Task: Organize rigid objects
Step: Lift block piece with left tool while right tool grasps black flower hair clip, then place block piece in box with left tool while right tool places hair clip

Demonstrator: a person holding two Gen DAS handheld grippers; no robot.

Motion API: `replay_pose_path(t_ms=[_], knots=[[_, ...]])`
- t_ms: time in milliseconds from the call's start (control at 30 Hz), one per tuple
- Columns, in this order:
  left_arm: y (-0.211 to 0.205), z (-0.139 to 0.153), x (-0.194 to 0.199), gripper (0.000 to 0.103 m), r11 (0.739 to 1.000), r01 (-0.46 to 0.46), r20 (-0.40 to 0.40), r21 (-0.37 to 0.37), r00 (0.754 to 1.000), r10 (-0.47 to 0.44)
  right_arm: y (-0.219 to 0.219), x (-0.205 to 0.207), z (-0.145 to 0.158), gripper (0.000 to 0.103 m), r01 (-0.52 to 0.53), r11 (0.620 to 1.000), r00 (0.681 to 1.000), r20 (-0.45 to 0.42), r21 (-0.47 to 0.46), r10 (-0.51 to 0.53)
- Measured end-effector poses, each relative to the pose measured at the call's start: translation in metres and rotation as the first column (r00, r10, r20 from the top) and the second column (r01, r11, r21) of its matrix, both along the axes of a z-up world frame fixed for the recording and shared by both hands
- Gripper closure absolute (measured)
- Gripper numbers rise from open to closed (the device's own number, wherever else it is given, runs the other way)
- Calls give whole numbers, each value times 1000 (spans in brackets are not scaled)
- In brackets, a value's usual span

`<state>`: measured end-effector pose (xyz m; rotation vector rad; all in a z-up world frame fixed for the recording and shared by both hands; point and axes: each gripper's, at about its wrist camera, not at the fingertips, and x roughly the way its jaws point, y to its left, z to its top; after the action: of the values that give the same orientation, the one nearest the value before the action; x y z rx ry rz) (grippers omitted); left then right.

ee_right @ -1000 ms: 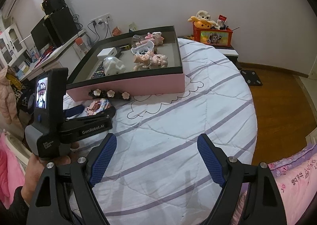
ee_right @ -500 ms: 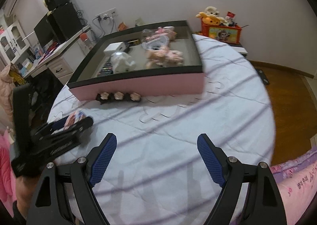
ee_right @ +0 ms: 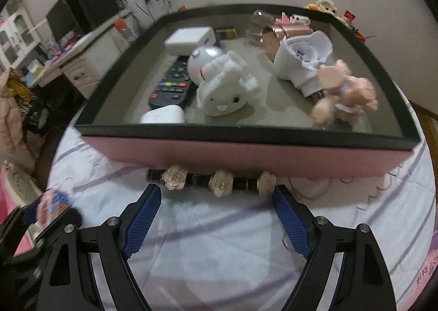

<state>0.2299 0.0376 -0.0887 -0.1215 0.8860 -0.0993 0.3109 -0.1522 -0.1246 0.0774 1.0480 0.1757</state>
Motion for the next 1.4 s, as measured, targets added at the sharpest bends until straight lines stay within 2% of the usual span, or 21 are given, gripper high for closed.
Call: replay_pose_path(t_ms=[33, 100, 200, 267, 567, 733, 867, 1167, 1267, 1400], knots=[[2, -1, 1, 36, 1000, -2, -2, -1, 1000, 2, 1, 2, 0, 5, 1, 1000, 1000, 6, 10, -2], [5, -2, 2, 36, 1000, -6, -7, -5, 1000, 6, 7, 5, -2, 0, 13, 1000, 1000, 5, 23, -13], [7, -4, 2, 35, 1000, -9, -12, -7, 1000, 9, 17, 0, -6, 0, 47, 998, 999, 25, -38, -46], [8, -4, 2, 35, 1000, -10, -11, -9, 1000, 10, 16, -6, -7, 5, 57, 997, 997, 47, -58, -54], [4, 1, -1, 35, 1000, 0, -2, -2, 1000, 0, -13, -40, 2, 6, 22, 999, 998, 57, 48, -25], [-3, 12, -1, 35, 1000, 18, 16, 2, 1000, -18, -38, -66, 28, 6, 10, 997, 995, 94, 81, -18], [-13, 35, 3, 35, 999, 51, 56, 4, 997, -51, -57, -74, 62, 6, 3, 994, 988, 152, 113, -21], [-37, 112, 51, 35, 994, 105, 197, 33, 974, -110, -80, -15, 145, 6, -13, 994, 955, 297, 104, -18], [-46, 121, 81, 35, 992, 121, 193, 21, 973, -122, -86, 14, 151, 6, -22, 992, 960, 281, 126, -14], [-60, 119, 112, 35, 991, 128, 174, 30, 976, -132, -98, 52, 144, 6, -21, 974, 976, 217, 224, -29]])
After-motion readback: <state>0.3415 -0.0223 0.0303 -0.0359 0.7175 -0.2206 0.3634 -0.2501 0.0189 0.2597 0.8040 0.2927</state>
